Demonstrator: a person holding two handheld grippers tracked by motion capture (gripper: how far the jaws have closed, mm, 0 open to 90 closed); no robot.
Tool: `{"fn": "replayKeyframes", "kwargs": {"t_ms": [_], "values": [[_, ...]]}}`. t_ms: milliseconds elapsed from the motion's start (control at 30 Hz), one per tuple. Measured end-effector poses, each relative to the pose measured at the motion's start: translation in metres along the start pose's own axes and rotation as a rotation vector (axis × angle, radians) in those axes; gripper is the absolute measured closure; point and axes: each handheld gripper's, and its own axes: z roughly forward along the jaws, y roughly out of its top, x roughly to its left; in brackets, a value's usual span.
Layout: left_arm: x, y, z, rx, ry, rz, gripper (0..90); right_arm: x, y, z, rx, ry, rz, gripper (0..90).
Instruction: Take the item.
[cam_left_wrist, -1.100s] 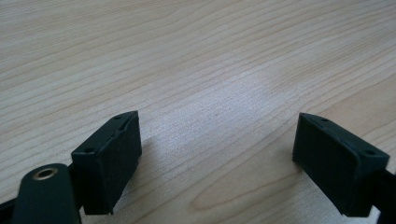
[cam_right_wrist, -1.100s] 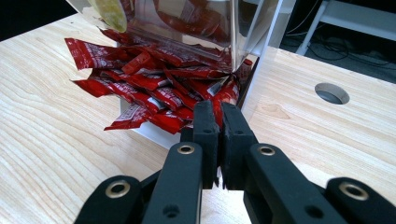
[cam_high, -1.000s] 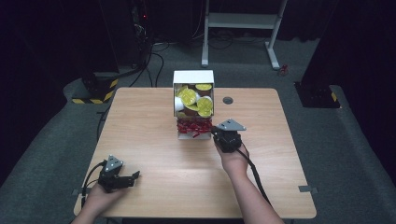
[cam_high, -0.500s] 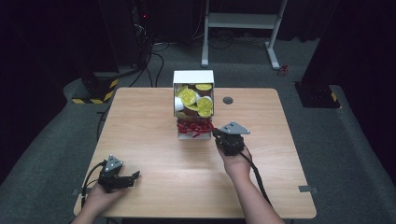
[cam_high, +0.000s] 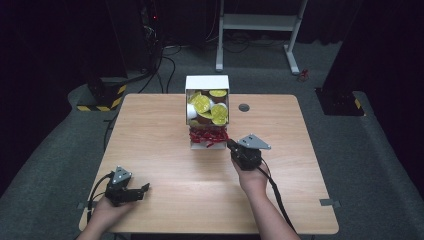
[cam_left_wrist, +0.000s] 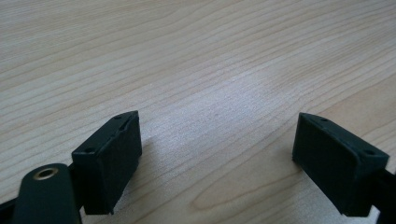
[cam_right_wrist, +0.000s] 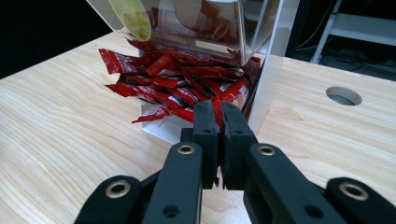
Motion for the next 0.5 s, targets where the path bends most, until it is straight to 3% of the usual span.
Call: {"fn": "replayKeyframes", "kwargs": {"t_ms": [200, 500], "values": [[0.0, 0.0, 0.0, -0.002, 0.002, -0.001, 16.5, -0.003, -0.002, 0.0, -0.016, 0.011, 0.019, 86.9], [0.0, 0.0, 0.0, -0.002, 0.002, -0.001, 16.7, -0.003, -0.007, -0.017, -0.059, 0.051, 0.039, 87.0]]}}
